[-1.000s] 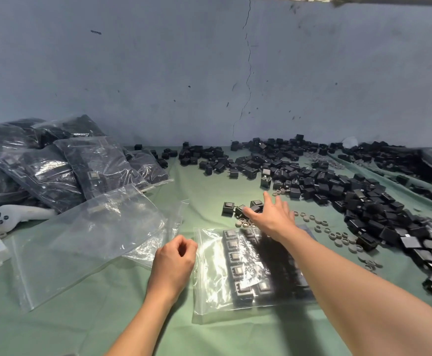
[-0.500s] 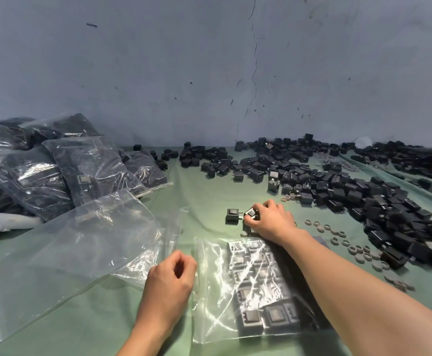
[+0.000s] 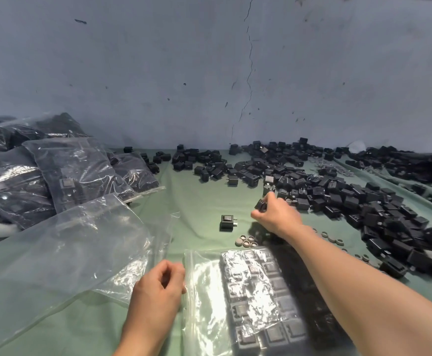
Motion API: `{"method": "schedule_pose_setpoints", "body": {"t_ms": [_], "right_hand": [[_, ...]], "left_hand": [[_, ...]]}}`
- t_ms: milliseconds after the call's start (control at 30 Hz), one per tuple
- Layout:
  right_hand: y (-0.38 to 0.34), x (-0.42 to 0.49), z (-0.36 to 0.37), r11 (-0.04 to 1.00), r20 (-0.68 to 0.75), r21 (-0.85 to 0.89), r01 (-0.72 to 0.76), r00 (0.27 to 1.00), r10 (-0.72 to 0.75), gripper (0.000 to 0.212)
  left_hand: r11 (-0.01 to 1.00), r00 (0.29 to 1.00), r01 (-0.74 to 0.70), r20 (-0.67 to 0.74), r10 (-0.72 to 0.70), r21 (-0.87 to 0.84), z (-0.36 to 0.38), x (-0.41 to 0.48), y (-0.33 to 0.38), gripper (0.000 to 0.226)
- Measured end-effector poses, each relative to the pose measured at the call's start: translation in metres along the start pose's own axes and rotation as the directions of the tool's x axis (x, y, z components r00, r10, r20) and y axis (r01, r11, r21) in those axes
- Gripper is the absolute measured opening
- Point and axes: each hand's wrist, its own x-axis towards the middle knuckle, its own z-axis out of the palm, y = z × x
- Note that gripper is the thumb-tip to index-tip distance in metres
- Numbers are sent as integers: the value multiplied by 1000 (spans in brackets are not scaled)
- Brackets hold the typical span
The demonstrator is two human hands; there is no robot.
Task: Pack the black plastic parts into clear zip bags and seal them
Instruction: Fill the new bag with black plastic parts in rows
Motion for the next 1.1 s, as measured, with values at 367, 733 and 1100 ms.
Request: {"method": "schedule_pose_setpoints", "body": {"t_ms": [367,733,1100], "right_hand": [[28,-38,-38,955,4,293,-45,999,46,41],[-9,-49,-23,979,98,-201,-26,994,46,44],[-7,-51,-25,989,84,-129,-72,993,83,35]], "left_hand": [[914,914,-391,-73,400,107,-20,-19,78,46],[895,902,-419,-38,429,151,-39,-23,90,43],[900,891,-425,-132,434,94,-59,-13,98,44]]}}
